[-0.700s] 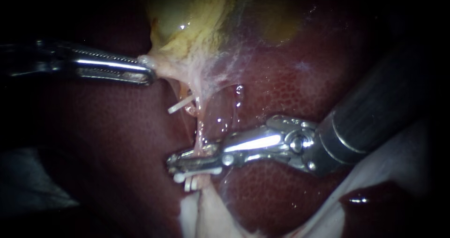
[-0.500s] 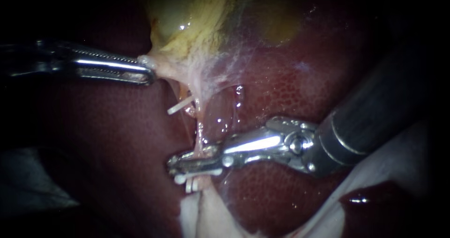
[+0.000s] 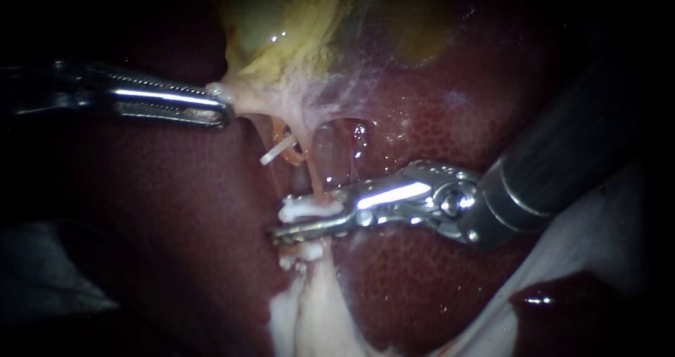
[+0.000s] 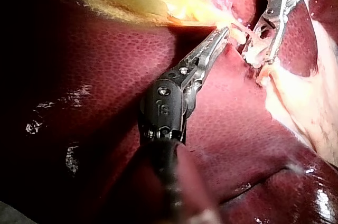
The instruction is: Going back second clip right tube
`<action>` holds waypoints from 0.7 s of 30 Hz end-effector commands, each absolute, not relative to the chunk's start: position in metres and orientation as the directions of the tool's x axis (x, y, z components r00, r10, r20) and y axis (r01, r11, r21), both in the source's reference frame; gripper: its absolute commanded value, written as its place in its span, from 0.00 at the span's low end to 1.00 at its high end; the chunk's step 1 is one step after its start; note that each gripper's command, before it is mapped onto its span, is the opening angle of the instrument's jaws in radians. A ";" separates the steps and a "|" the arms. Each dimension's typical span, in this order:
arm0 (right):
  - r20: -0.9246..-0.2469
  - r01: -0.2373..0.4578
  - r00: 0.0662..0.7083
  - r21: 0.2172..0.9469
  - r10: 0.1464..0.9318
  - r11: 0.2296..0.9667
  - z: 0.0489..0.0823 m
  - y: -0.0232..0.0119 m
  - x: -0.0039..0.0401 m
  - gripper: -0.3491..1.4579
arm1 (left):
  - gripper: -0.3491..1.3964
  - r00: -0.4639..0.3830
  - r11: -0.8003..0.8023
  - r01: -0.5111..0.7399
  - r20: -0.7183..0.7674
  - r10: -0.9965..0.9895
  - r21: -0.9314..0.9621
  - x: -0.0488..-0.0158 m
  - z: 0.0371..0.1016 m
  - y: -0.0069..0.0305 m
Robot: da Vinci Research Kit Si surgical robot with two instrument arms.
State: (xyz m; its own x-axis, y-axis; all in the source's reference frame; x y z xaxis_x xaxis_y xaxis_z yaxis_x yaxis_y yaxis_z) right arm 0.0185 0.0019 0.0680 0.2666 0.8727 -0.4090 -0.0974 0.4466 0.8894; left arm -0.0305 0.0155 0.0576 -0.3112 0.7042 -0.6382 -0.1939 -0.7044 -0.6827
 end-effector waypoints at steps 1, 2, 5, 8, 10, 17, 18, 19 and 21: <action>-0.415 -0.100 0.269 0.886 0.869 0.454 0.0678 0.0020 0.0182 0.46 | 0.00 -0.311 -0.705 -0.195 -0.638 0.704 -0.682 -0.0305 0.0577 0.0155; -0.413 -0.101 0.272 0.886 0.869 0.453 0.0676 0.0020 0.0178 0.46 | 0.00 -0.311 -0.705 -0.195 -0.638 0.704 -0.682 -0.0304 0.0576 0.0155; -0.436 -0.093 0.278 0.875 0.856 0.476 0.0670 0.0021 0.0168 0.46 | 0.00 -0.311 -0.705 -0.195 -0.638 0.704 -0.682 -0.0304 0.0576 0.0155; -0.452 -0.085 0.284 0.866 0.846 0.492 0.0663 0.0026 0.0159 0.46 | 0.00 -0.312 -0.705 -0.195 -0.639 0.704 -0.682 -0.0304 0.0577 0.0154; -0.488 -0.077 0.301 0.844 0.819 0.531 0.0659 0.0028 0.0153 0.46 | 0.00 -0.312 -0.705 -0.195 -0.639 0.704 -0.682 -0.0304 0.0577 0.0154; -0.572 -0.055 0.360 0.775 0.737 0.629 0.0638 0.0033 0.0126 0.47 | 0.00 -0.312 -0.706 -0.193 -0.639 0.703 -0.682 -0.0301 0.0579 0.0154; -0.580 -0.057 0.364 0.768 0.729 0.638 0.0634 0.0034 0.0122 0.47 | 0.00 -0.312 -0.706 -0.193 -0.640 0.702 -0.681 -0.0301 0.0579 0.0154; -0.581 -0.058 0.372 0.764 0.724 0.643 0.0632 0.0034 0.0120 0.47 | 0.00 -0.312 -0.706 -0.193 -0.640 0.702 -0.681 -0.0301 0.0580 0.0154; -0.599 -0.055 0.380 0.746 0.705 0.664 0.0627 0.0034 0.0116 0.47 | 0.00 -0.312 -0.706 -0.192 -0.640 0.702 -0.681 -0.0301 0.0580 0.0154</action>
State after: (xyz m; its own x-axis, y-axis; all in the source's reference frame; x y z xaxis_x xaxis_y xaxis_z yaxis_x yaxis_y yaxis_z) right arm 0.0114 0.0034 0.0626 0.3830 0.6970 -0.6063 -0.0559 0.6726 0.7379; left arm -0.0301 0.0154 0.0580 -0.3124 0.7023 -0.6396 -0.1931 -0.7062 -0.6811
